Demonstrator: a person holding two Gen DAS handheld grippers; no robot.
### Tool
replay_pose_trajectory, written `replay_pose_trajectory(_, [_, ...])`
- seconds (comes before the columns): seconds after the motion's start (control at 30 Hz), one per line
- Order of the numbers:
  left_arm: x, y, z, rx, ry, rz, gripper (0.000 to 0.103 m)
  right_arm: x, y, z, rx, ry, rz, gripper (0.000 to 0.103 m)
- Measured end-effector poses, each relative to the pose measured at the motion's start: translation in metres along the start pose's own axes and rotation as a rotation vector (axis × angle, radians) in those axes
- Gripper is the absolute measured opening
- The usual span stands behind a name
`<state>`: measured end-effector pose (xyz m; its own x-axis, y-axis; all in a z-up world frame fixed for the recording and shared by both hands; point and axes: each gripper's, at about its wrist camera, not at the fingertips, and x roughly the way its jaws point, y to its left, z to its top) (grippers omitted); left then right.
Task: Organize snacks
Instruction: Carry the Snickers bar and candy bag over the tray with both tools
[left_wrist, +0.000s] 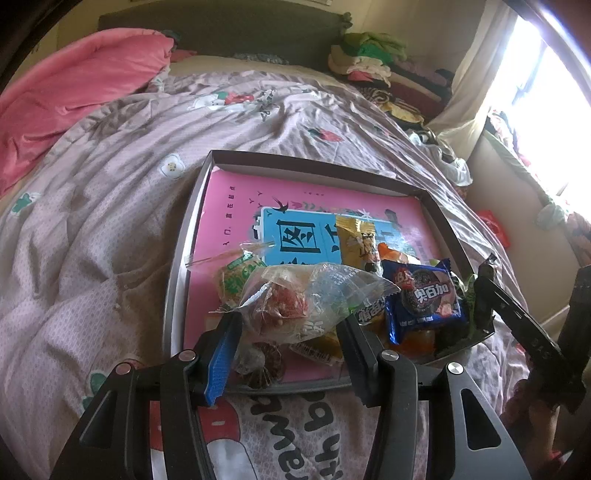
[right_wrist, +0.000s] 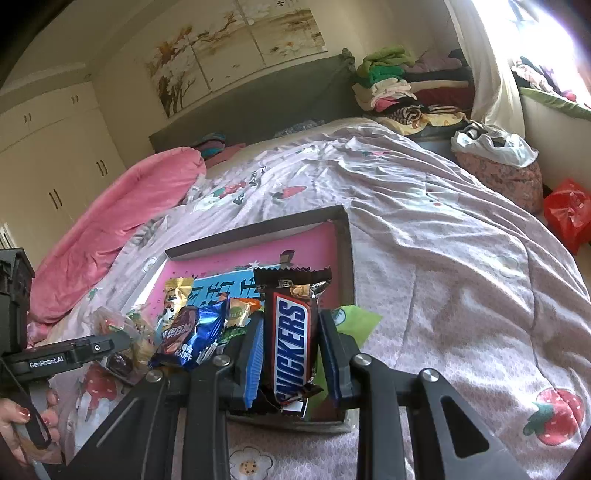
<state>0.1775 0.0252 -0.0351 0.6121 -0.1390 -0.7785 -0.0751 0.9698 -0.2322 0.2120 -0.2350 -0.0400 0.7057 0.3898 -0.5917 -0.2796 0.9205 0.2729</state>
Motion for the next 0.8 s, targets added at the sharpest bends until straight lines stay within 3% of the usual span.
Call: replay_pose_trajectory(0.8, [0.001,-0.001,-0.001,0.003,0.001,-0.003,0.055,0.012,0.007,-0.003,-0.024,0.034,0.038,0.030])
